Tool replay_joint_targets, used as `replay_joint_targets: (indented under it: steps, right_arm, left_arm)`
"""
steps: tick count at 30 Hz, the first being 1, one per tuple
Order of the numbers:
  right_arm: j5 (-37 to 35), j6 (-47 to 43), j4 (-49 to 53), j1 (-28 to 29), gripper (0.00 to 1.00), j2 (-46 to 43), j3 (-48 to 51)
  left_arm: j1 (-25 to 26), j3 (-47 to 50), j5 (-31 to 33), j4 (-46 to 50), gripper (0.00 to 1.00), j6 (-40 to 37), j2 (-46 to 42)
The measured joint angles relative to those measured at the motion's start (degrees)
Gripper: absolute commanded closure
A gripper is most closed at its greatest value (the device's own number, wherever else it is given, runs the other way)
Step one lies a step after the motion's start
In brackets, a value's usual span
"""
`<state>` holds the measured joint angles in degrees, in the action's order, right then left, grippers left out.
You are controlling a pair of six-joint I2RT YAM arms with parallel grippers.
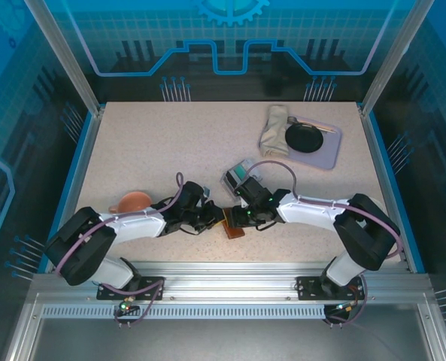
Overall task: Put the credit cards into the card holder
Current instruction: Open the button on the card holder.
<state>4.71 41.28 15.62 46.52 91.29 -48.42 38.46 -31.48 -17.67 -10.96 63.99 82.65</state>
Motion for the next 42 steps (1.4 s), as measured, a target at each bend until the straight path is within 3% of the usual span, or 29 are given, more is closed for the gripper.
replay_joint_targets:
  steps: [6,14,20,24,31,36,42]
  right_arm:
    - [-5.31,-0.66,4.04,2.01,0.66,2.86,-3.91]
    - [-15.98,-0.72,9.94,3.63,0.7,3.23,-6.75]
    - [-23.1,-1.38,17.09,0.66,0.68,3.1,-5.88]
    - [-20.87,-2.71,16.59,-0.02,0.6,-0.42,-4.98]
    - [-8.83,-3.52,10.67,-3.8,0.46,-6.62,-3.08]
    - [-3.76,-4.13,8.55,-3.8,0.44,-3.8,-3.02]
    - [-3.13,-5.2,9.4,-4.24,0.48,1.05,-2.97]
  left_arm:
    - [-0.04,0.0,0.52,0.42,1.0,-0.07,0.61]
    - [-0.04,-0.22,0.46,0.31,1.0,-1.16,-0.22]
    - [-0.04,-0.26,-1.4,0.39,1.0,-1.49,-1.86]
    - [-0.04,-0.31,-1.73,0.72,1.0,-2.54,-1.86]
    - [-0.04,-0.5,-1.75,1.27,1.0,-3.1,-1.66]
    - [-0.04,-1.38,-2.23,1.29,1.0,-3.13,-0.94]
    - [-0.04,-1.49,-2.36,1.73,1.0,-3.56,-0.81]
